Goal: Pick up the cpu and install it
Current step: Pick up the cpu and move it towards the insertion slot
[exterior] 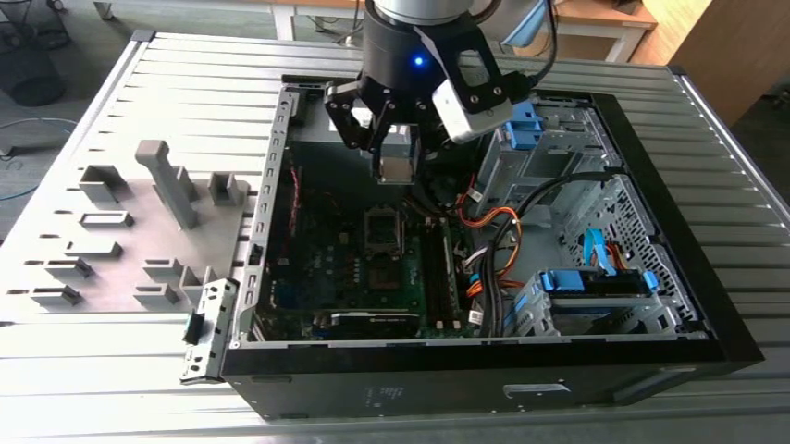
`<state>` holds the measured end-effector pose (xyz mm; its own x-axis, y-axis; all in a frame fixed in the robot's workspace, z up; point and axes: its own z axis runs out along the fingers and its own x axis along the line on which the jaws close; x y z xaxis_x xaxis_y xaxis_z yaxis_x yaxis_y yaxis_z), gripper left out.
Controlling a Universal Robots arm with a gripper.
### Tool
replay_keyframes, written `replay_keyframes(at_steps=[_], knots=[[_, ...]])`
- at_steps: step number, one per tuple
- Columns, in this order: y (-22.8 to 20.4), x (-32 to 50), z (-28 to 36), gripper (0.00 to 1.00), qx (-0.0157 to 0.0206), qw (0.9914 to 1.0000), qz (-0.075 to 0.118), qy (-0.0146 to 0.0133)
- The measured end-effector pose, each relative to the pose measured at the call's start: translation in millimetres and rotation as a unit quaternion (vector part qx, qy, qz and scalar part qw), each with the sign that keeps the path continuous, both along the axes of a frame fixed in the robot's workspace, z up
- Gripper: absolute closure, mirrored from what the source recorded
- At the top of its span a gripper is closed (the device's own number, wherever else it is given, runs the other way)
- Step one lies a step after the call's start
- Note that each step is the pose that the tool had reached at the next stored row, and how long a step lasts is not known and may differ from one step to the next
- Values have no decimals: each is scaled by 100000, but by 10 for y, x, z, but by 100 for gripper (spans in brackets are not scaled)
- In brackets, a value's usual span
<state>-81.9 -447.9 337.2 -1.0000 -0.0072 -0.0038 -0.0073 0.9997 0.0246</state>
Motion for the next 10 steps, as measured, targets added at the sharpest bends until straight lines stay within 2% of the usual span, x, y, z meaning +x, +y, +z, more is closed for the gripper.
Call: replay_keyframes(at_steps=[5,10], knots=[[-37,0,-5,53,-4,100000,2,-7],[-56,1,-8,53,-14,100000,8,2]])
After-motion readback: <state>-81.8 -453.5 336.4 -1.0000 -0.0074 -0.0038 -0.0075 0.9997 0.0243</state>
